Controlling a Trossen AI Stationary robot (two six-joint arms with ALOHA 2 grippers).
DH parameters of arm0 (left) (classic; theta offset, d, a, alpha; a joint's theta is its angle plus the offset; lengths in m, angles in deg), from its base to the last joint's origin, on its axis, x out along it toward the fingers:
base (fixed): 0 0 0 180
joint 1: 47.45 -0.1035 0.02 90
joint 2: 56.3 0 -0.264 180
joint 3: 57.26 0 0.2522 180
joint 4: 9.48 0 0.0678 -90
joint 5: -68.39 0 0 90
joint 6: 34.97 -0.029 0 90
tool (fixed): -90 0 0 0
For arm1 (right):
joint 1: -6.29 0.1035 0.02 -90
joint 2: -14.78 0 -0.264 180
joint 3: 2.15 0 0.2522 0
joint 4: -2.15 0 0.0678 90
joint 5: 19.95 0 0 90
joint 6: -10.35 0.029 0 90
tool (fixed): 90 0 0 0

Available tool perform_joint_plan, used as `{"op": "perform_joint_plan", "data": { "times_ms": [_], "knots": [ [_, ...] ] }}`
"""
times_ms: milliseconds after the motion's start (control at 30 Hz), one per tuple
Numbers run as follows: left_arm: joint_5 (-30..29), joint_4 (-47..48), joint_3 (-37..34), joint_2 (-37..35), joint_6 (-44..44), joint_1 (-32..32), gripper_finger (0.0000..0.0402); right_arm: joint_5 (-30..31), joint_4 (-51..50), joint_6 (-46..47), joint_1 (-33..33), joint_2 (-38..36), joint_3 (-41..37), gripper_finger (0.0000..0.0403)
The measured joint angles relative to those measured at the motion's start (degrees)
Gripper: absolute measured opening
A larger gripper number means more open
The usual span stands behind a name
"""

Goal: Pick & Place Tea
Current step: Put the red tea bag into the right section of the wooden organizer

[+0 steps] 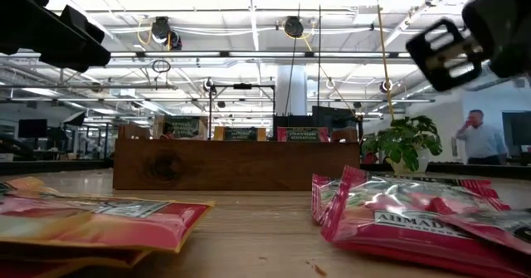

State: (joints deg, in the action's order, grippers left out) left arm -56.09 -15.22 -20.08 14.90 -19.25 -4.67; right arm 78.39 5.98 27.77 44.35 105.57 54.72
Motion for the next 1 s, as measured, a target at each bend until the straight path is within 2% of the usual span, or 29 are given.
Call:
{"op": "perform_joint_plan", "data": {
  "times_ms": [200, 433, 567, 667, 767, 900, 1000],
  "knots": [
    [0.0, -0.01, 0.0, 0.0, 0.04, 0.0, 0.0152, 4.01, -8.8, 0.02, -0.13, -2.53, 4.15, 0.0],
    [0.0, -0.1, 0.0, 0.0, 0.07, 0.0, 0.0152, 6.62, -12.39, 1.43, -2.23, -2.53, 7.76, 0.0],
    [0.0, -0.08, 0.0, 0.0, 0.09, 0.0, 0.0152, 1.18, -13.2, 1.12, -3.36, -2.48, 7.94, 0.0],
    [0.0, -0.08, 0.0, 0.0, 0.09, 0.0, 0.0152, 0.42, -15.28, 1.0, -3.5, -2.52, 7.94, 0.0],
    [0.0, -0.06, 0.0, 0.0, -0.19, 0.0, 0.0152, -2.64, -18.14, -3.72, -3.55, -2.48, 7.93, 0.001],
    [-0.02, -0.03, 0.0, 0.0, -0.73, -0.07, 0.0152, -7.38, -19.94, -8.16, -5.99, -2.46, 9.1, 0.0046],
    [-0.04, -0.05, 0.0, 0.0, -2.01, -0.05, 0.0152, -7.01, -27.02, -12.34, -8.87, -0.73, 14.98, 0.0086]
  ]
}}
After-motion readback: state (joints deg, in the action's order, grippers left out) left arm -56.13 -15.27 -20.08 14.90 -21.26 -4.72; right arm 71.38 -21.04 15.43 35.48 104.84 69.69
